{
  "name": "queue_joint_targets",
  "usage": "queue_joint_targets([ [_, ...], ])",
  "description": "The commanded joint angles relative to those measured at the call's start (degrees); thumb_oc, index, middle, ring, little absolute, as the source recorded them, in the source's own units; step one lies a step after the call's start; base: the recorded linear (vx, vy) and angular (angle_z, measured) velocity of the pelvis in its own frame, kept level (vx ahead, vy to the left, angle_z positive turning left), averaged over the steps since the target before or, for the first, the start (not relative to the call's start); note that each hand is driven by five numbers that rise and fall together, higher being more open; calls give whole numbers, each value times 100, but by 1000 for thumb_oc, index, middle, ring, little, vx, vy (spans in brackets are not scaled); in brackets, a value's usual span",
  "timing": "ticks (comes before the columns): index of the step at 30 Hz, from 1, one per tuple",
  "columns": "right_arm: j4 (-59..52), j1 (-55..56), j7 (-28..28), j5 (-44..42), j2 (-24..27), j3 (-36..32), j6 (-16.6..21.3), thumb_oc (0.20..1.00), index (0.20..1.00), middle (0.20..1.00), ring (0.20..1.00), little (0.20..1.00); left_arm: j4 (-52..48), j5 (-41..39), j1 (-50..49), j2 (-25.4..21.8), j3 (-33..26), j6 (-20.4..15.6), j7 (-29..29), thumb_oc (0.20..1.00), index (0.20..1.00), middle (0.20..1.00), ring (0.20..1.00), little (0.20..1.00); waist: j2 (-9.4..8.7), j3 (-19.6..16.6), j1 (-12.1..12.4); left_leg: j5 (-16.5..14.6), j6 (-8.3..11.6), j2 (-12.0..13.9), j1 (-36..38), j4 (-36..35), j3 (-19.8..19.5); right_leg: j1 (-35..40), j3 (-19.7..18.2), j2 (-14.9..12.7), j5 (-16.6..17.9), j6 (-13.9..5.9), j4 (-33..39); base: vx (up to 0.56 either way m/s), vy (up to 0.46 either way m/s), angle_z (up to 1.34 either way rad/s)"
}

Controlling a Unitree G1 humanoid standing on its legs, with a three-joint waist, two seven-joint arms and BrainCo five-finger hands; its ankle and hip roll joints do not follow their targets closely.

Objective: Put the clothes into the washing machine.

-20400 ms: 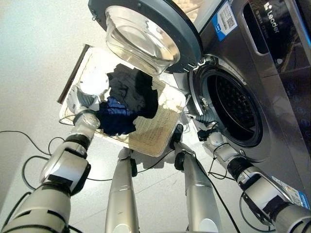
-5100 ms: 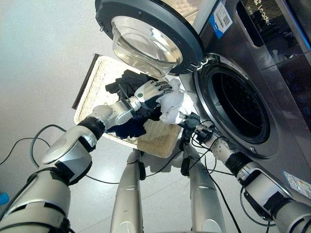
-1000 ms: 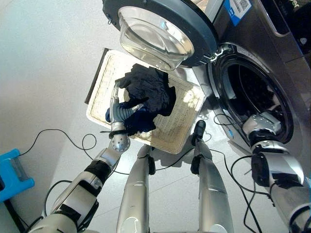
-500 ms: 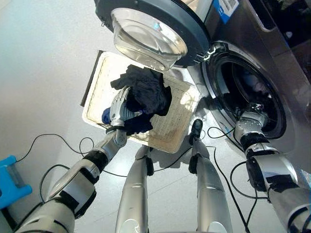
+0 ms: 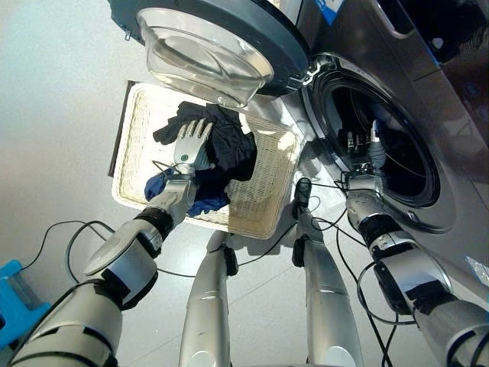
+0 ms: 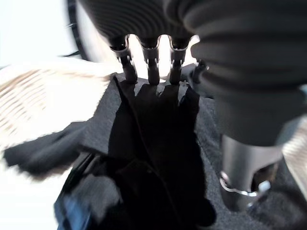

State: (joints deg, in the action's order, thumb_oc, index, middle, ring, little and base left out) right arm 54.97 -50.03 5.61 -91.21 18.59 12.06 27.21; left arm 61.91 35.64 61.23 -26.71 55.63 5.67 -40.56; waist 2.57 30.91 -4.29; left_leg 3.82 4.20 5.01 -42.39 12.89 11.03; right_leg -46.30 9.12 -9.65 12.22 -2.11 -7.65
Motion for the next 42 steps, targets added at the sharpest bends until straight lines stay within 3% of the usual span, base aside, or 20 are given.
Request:
queue_joint_targets([
  [1, -211, -32, 424, -103, 195, 127, 324, 1000, 1000, 1000, 1000, 1000, 187, 560, 295, -192, 116, 316, 128, 1000, 1000, 1000, 1000, 1000, 85, -111, -19, 256, 305, -193, -109, -436, 387, -100, 339, 96, -480, -680, -602, -1, 40, -4],
  [9, -139, 75, 1042, -815, 196, 197, 343, 1000, 1000, 1000, 1000, 1000, 516, 372, 354, -204, 631, 559, 1304, 1000, 1000, 1000, 1000, 1000, 51, -111, -78, 263, 340, -163, -269, -418, 434, -235, 288, 107, -410, -735, -528, 10, -4, -10],
  [15, -138, 31, 1488, -1372, 193, 179, 247, 1000, 1000, 1000, 1000, 1000, 697, 379, 400, -177, 717, 635, 1649, 1000, 1000, 1000, 1000, 1000, 22, -111, -66, 297, 347, -160, -407, -415, 427, -323, 307, 105, -354, -757, -477, -1, -10, 0],
  [19, -482, 68, 2096, -1975, 123, 213, 148, 1000, 1000, 1000, 1000, 1000, 740, 313, 504, -156, 768, 948, 1895, 1000, 1000, 1000, 1000, 1000, -37, -111, -88, 308, 364, -146, -596, -408, 393, -504, 282, 104, -324, -769, -487, -2, -14, 2],
  [26, -1670, 187, 2156, -1896, -145, 471, 568, 1000, 1000, 1000, 1000, 1000, 802, 365, 727, -182, 677, 1441, 2998, 1000, 1000, 1000, 1000, 1000, -150, -111, -164, 376, 383, -116, -940, -462, 338, -853, 218, 140, -275, -788, -499, 0, 0, 0],
  [27, -1706, 195, 2140, -1883, -151, 481, 589, 1000, 1000, 1000, 1000, 1000, 799, 364, 728, -187, 667, 1452, 3018, 831, 831, 831, 831, 831, -152, -111, -167, 374, 382, -114, -952, -455, 333, -865, 211, 141, -273, -788, -503, 0, 0, 0],
  [28, -1785, 214, 2120, -1858, -165, 509, 638, 1000, 1000, 1000, 1000, 1000, 803, 339, 728, -198, 645, 1416, 3072, 420, 420, 420, 420, 420, -159, -111, -177, 368, 380, -108, -976, -441, 321, -896, 187, 148, -269, -790, -517, -5, 0, 3],
  [29, -1833, 212, 2082, -1818, -190, 497, 656, 1000, 1000, 1000, 1000, 1000, 823, 307, 750, -211, 636, 1320, 3106, 200, 200, 200, 200, 200, -165, -111, -187, 369, 374, -98, -988, -441, 313, -919, 166, 153, -277, -796, -546, -9, -6, 3],
  [31, -1866, 259, 2049, -1866, -217, 505, 714, 1000, 1000, 1000, 1000, 1000, 857, 290, 738, -212, 568, 1040, 2914, 200, 200, 200, 200, 200, -190, -111, -191, 357, 377, -98, -986, -418, 303, -917, 165, 148, -245, -807, -534, 0, 0, 0],
  [37, -1881, 322, 2036, -1870, -248, 475, 687, 1000, 1000, 1000, 1000, 1000, 884, 298, 717, -240, 541, 822, 2665, 200, 200, 200, 200, 200, -203, -111, -190, 366, 381, -90, -931, -428, 312, -859, 190, 146, -244, -807, -527, -7, 1, 2],
  [39, -1816, 412, 2038, -1926, -273, 458, 596, 1000, 1000, 1000, 1000, 1000, 935, 310, 650, -281, 545, 423, 2093, 200, 200, 200, 200, 200, -209, -111, -183, 360, 400, -73, -803, -420, 330, -730, 236, 125, -266, -802, -549, -34, -2, -7],
  [42, -1711, 465, 2066, -1979, -241, 400, 537, 1000, 1000, 1000, 1000, 1000, 924, 302, 609, -321, 493, 198, 1686, 200, 200, 200, 200, 200, -197, -111, -165, 358, 418, -64, -720, -409, 335, -649, 262, 97, -281, -797, -561, -21, -3, -7],
])
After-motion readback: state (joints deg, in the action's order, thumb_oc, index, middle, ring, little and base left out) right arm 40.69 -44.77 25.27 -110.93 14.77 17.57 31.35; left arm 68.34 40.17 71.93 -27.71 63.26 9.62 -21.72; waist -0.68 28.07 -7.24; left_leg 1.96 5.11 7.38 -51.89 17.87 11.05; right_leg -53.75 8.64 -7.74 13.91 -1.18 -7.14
